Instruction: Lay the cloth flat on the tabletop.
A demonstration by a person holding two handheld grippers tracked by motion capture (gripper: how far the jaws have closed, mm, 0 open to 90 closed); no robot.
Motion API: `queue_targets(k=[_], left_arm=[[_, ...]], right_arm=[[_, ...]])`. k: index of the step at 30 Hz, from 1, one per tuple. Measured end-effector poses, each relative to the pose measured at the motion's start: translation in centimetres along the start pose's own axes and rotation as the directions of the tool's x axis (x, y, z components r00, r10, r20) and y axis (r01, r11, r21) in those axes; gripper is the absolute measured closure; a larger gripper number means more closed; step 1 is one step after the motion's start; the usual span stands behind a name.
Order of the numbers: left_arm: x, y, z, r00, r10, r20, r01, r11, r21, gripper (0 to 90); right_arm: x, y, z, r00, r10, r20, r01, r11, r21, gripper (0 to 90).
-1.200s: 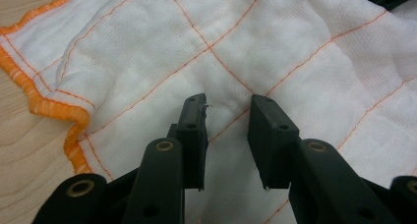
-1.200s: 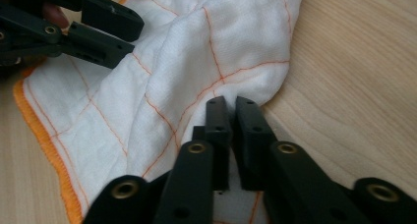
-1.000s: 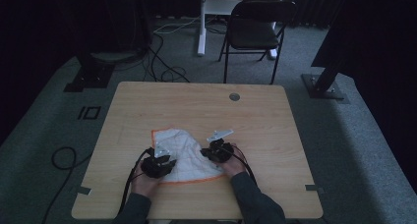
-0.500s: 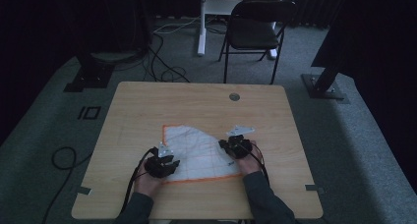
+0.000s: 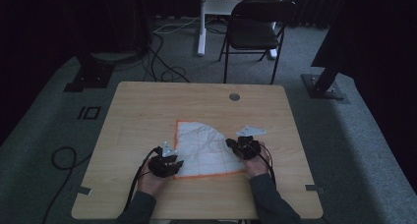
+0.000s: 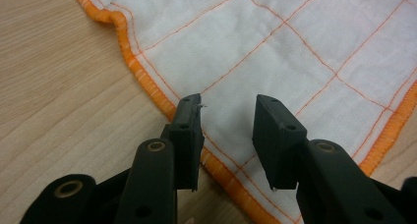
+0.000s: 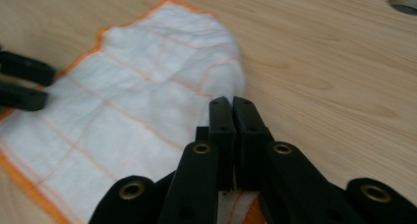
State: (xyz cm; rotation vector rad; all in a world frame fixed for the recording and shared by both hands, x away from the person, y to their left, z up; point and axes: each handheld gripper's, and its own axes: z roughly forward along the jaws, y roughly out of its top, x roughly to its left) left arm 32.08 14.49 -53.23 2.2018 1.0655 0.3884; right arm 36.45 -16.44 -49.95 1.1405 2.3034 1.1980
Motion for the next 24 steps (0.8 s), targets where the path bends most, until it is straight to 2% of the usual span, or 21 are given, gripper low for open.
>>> queue_targets(k=[1,2,3,5,6,7,8,9,10,15,16,17,18,20,23,24], left_arm=[[0.0,0.0,0.0,1.0,-0.001,0.001,0.001,1.0,0.0,64.2],[0.0,0.0,0.0,1.0,-0.003,0.003,0.003,1.0,-0.001,64.3],[0.0,0.0,0.0,1.0,-0.006,0.003,0.006,1.0,-0.001,64.3],[0.0,0.0,0.0,1.0,-0.004,0.004,0.004,1.0,-0.002,64.3],[0.0,0.0,0.0,1.0,-0.006,0.003,0.006,1.0,-0.002,64.3],[0.0,0.0,0.0,1.0,-0.006,0.003,0.006,1.0,-0.002,64.3],[0.0,-0.1,0.0,0.9999,-0.009,0.005,0.009,0.9999,-0.005,64.3],[0.0,-0.1,0.0,0.9999,-0.009,0.005,0.009,0.9999,-0.005,64.3],[0.1,-0.1,0.0,0.9999,-0.01,0.006,0.01,0.9999,-0.005,64.3],[0.1,-0.1,0.0,0.9999,-0.011,0.008,0.011,0.9999,-0.006,64.3],[0.1,-0.1,0.0,0.9999,-0.011,0.007,0.011,0.9999,-0.005,64.3],[0.1,-0.1,0.0,0.9999,-0.011,0.007,0.011,0.9999,-0.005,64.3],[0.0,-0.1,-0.1,0.9999,-0.013,0.005,0.013,0.9999,-0.004,64.3],[0.0,-0.1,-0.2,0.9999,-0.013,0.009,0.013,0.9999,-0.007,64.3],[-0.2,0.1,-0.5,0.9998,-0.009,0.017,0.009,0.9998,-0.02,64.2],[-0.3,0.3,-0.6,0.9998,-0.002,0.02,0.003,0.9997,-0.025,64.1]], right_arm=[[0.0,0.0,0.0,1.0,0.0,0.0,0.0,1.0,0.0,88.4],[0.8,0.0,0.2,0.9994,-0.018,-0.028,0.018,1.0,-0.004,88.4],[0.8,0.0,0.2,0.9994,-0.018,-0.028,0.018,1.0,-0.004,88.4],[1.7,0.0,0.5,0.9974,-0.028,-0.066,0.028,1.0,-0.002,88.4],[2.5,0.0,0.8,0.9944,-0.052,-0.093,0.052,0.999,-0.002,88.4],[2.5,0.0,0.8,0.9944,-0.052,-0.093,0.052,0.999,-0.002,88.4],[3.2,-0.2,1.2,0.99,-0.052,-0.131,0.053,0.999,0.003,88.4],[3.2,-0.2,1.2,0.99,-0.052,-0.131,0.053,0.999,0.003,88.4],[3.7,-0.4,1.6,0.9858,-0.063,-0.156,0.066,0.998,0.012,88.4],[4.9,-1.0,2.4,0.9773,-0.093,-0.19,0.102,0.994,0.038,88.4],[5.5,-1.5,2.8,0.9724,-0.116,-0.203,0.13,0.99,0.056,88.4],[5.5,-1.5,2.8,0.9724,-0.116,-0.203,0.13,0.99,0.056,88.4],[5.9,-1.9,3.1,0.9669,-0.135,-0.217,0.155,0.985,0.079,88.4],[6.0,-2.2,3.3,0.9653,-0.138,-0.221,0.161,0.983,0.085,88.4],[6.1,-2.5,3.6,0.9647,-0.116,-0.237,0.144,0.984,0.106,88.3],[6.1,-2.5,3.7,0.9608,-0.115,-0.252,0.15,0.981,0.122,87.8]])
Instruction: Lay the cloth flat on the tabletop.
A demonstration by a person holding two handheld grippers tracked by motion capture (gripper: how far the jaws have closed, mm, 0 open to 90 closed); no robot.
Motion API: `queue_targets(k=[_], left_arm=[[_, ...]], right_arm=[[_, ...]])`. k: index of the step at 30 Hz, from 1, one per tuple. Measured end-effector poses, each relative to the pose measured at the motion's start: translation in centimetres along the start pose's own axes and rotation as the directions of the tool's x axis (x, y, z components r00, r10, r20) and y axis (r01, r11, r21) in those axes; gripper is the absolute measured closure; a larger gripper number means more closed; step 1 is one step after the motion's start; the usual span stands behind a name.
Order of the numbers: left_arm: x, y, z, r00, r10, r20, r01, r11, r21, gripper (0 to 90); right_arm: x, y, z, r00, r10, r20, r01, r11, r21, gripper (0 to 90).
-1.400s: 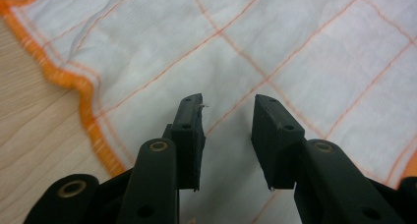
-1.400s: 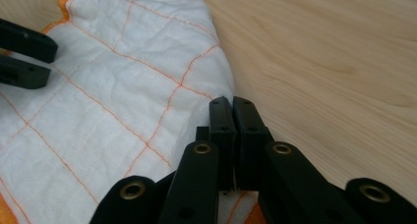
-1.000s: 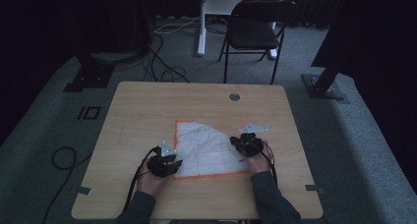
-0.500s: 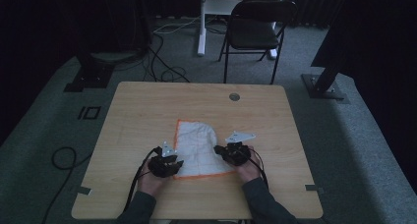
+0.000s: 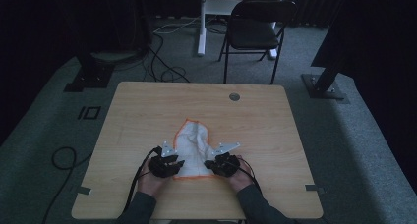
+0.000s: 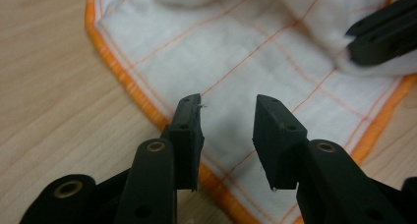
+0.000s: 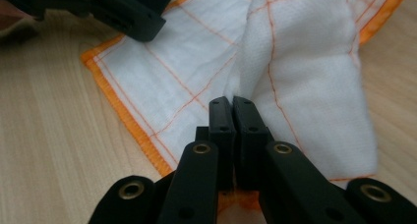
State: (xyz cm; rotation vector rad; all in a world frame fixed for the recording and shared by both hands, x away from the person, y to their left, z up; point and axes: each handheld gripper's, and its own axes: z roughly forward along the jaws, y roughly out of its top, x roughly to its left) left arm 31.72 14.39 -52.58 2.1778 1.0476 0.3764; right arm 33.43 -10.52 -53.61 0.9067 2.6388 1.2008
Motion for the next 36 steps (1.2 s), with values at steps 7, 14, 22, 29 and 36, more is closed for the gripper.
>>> queue_targets(k=[7,14,22,29,36], left_arm=[[-1.3,1.4,-1.1,0.9988,0.026,0.041,-0.023,0.9975,-0.067,63.7],[-2.8,3.5,0.2,0.9979,0.031,0.058,-0.026,0.9966,-0.078,59.0],[-3.0,4.5,2.9,0.9995,-0.015,0.027,0.016,0.9995,-0.026,78.8],[-2.5,3.5,3.3,0.9999,-0.005,0.013,0.005,0.9998,0.017,88.0],[-1.5,2.1,2.6,0.9993,-0.039,-0.001,0.039,0.9991,0.019,87.7]], right_arm=[[0.4,0.1,0.0,0.9999,-0.013,-0.004,0.013,1.0,0.018,87.7],[0.6,0.0,0.0,0.9998,-0.02,-0.009,0.02,1.0,0.014,87.7],[0.8,-0.1,-0.1,0.9987,-0.034,-0.038,0.034,0.999,0.015,82.5],[0.7,0.2,-1.3,0.9977,-0.058,-0.034,0.057,0.998,-0.01,76.4],[-1.7,0.4,-3.6,0.9974,0.034,0.064,-0.029,0.996,-0.084,76.4]])
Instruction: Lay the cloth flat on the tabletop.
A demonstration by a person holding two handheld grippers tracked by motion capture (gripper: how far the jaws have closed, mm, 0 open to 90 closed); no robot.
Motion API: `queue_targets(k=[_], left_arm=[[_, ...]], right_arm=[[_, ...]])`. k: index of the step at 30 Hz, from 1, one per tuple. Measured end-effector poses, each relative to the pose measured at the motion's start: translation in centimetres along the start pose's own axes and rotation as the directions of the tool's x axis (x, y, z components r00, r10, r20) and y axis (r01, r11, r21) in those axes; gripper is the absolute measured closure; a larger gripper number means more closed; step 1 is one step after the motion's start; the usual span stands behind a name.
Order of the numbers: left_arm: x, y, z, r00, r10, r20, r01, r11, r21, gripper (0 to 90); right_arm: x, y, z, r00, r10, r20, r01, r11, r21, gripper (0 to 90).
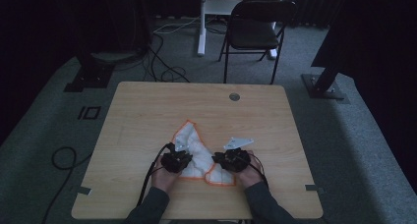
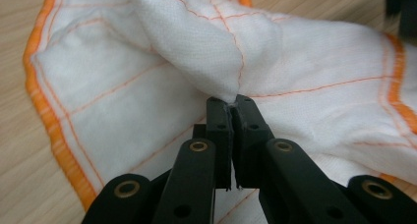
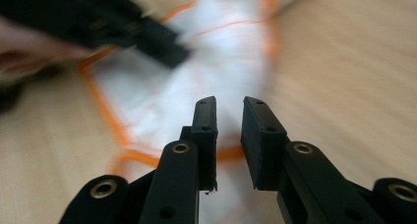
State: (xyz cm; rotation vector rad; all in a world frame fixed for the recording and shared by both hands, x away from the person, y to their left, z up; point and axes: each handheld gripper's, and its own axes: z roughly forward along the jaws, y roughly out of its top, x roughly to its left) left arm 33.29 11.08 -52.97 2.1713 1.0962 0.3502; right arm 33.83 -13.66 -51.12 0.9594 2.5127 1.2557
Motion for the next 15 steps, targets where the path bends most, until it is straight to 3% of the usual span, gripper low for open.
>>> queue_targets(k=[1,5,9,15], left_arm=[[0.2,-0.2,0.0,1.0,-0.001,-0.002,0.001,1.0,0.006,87.4],[0.4,-0.6,-0.1,1.0,-0.009,-0.002,0.009,1.0,0.0,87.3],[0.2,-0.6,-0.1,0.9997,0.011,-0.022,-0.011,0.9999,0.003,87.2],[0.4,-0.7,-0.2,0.9999,0.003,-0.014,-0.003,1.0,0.005,84.6]], right_arm=[[-0.8,0.1,-0.3,0.9986,0.034,0.041,-0.034,0.999,-0.008,75.9],[-1.3,-0.1,-0.1,0.9964,0.068,0.051,-0.068,0.998,-0.004,74.7],[-0.8,-0.1,0.8,0.9976,0.062,0.03,-0.062,0.998,0.01,71.5],[-0.1,0.2,2.4,0.9983,0.058,-0.007,-0.057,0.998,0.037,65.9]])
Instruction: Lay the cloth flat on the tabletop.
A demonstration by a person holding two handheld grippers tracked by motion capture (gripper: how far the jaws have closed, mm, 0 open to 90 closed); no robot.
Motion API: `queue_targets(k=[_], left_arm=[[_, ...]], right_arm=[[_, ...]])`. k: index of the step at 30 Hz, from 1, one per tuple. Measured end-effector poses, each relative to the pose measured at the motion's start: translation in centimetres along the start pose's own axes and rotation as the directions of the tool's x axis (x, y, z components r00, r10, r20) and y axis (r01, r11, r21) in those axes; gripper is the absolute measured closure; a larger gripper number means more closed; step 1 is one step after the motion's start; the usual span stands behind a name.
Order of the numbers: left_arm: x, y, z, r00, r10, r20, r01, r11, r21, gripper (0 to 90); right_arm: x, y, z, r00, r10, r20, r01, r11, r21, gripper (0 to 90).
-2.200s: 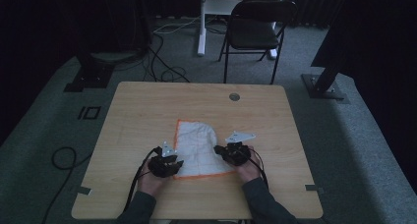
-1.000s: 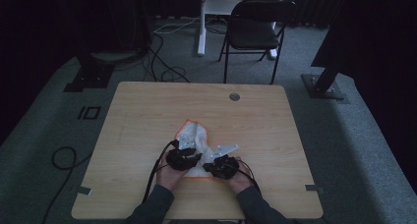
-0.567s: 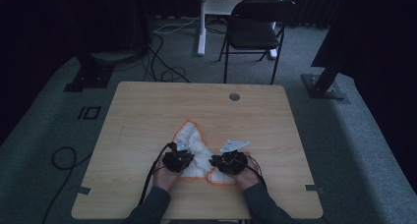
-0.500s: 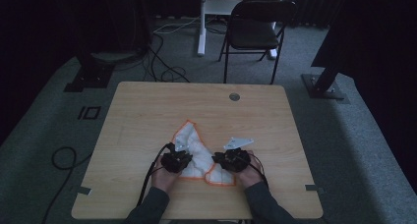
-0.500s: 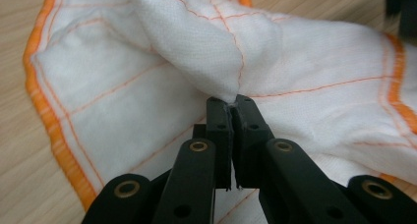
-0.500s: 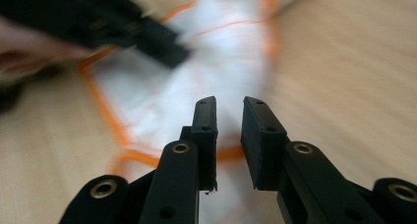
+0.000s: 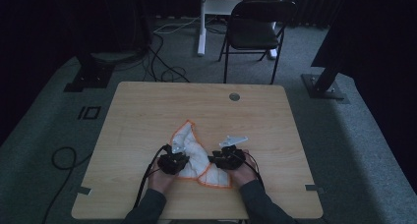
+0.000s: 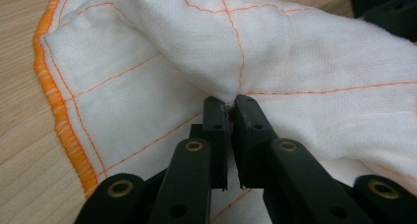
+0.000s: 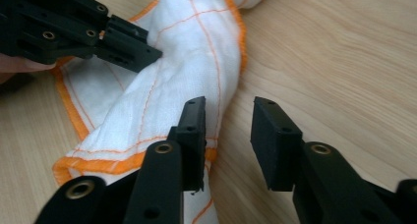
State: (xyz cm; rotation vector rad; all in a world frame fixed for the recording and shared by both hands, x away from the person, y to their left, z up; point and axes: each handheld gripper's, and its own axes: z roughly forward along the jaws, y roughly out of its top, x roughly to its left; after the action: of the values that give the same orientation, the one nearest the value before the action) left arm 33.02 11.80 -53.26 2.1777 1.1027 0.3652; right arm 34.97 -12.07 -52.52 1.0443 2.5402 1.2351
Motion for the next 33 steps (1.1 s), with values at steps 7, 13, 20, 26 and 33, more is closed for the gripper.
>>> queue_targets(k=[7,13,20,26,33], left_arm=[[-0.1,0.0,-0.2,1.0,0.006,-0.002,-0.006,1.0,0.001,76.8],[0.2,-0.6,-1.0,0.9996,0.016,-0.023,-0.016,0.9998,0.007,73.3],[0.8,-1.4,-1.4,0.9996,0.009,-0.026,-0.009,0.9999,0.004,73.2],[0.7,-1.4,-1.3,0.9995,0.012,-0.031,-0.012,0.9999,0.002,73.2],[0.7,-1.5,-1.3,0.9993,0.012,-0.034,-0.012,0.9999,-0.003,73.2]], right_arm=[[0.1,0.1,1.4,0.9996,0.012,-0.026,-0.011,1.0,0.029,58.3],[0.2,0.2,1.5,0.9965,-0.009,-0.083,0.012,0.999,0.035,87.3],[0.7,0.3,1.2,0.9981,-0.054,-0.031,0.054,0.998,0.025,90.0],[0.2,0.5,1.3,0.9996,-0.002,-0.029,0.001,1.0,-0.007,69.5],[0.0,1.0,2.1,0.999,0.019,-0.041,-0.018,1.0,0.015,55.3]])
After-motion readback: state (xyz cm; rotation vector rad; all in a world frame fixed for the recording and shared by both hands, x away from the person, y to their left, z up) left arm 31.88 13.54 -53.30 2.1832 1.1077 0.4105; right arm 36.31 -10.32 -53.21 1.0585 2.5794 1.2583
